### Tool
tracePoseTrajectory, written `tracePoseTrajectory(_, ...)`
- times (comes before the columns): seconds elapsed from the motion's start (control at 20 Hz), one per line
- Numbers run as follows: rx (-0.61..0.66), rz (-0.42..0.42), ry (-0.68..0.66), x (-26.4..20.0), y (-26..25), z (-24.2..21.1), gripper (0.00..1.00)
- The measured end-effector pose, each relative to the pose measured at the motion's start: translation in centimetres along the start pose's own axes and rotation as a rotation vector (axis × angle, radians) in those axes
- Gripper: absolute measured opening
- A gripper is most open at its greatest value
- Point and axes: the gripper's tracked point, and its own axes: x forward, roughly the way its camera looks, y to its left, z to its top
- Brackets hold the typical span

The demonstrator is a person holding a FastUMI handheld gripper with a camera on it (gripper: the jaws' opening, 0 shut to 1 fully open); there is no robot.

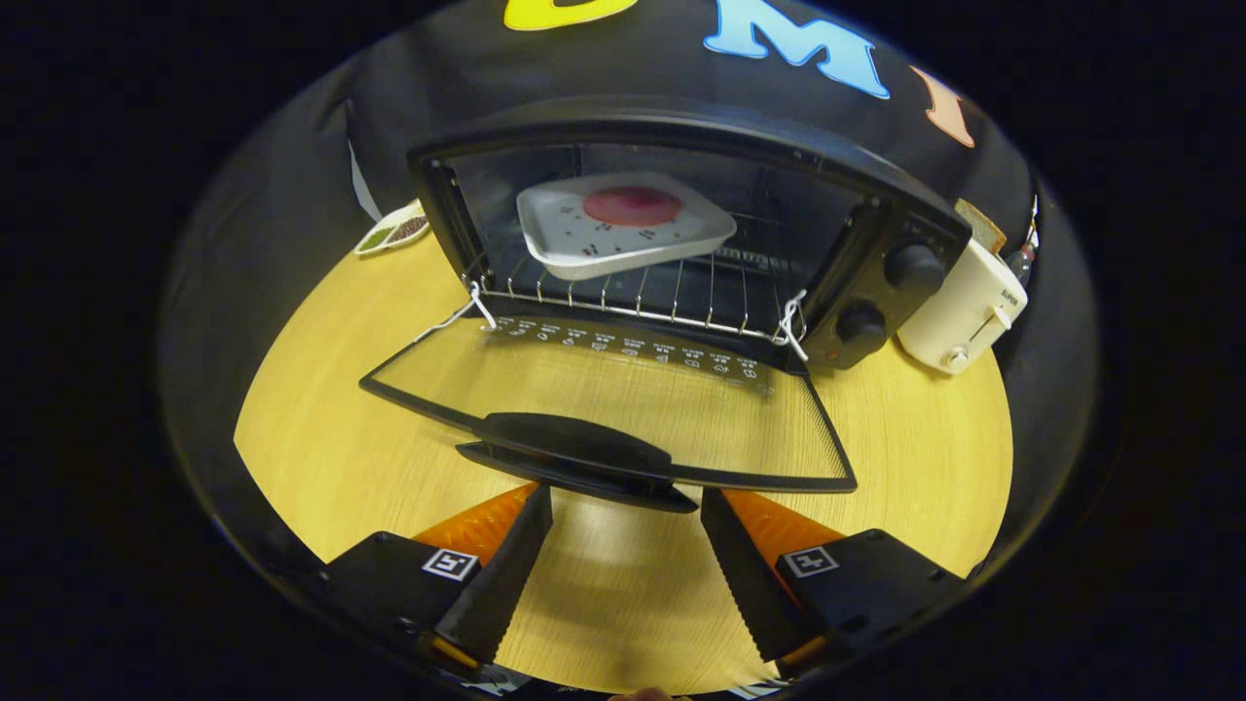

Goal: Open the toaster oven, put the food inside, and close the toaster oven door.

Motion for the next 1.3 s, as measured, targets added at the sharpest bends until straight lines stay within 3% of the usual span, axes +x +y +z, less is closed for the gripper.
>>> tracePoseTrajectory(0.4, 0.062, -0.025, -0.333, -6.6, -1.6, 11.2, 0.99)
tracePoseTrajectory(0.65, 0.034, -0.087, -0.585, -14.7, -4.9, 15.8, 0.99)
tracePoseTrajectory(0.85, 0.006, -0.132, -0.727, -20.9, -8.2, 16.5, 0.99)
tracePoseTrajectory(1.3, 0.143, -0.309, -0.858, -30.8, -19.4, 10.6, 0.99)
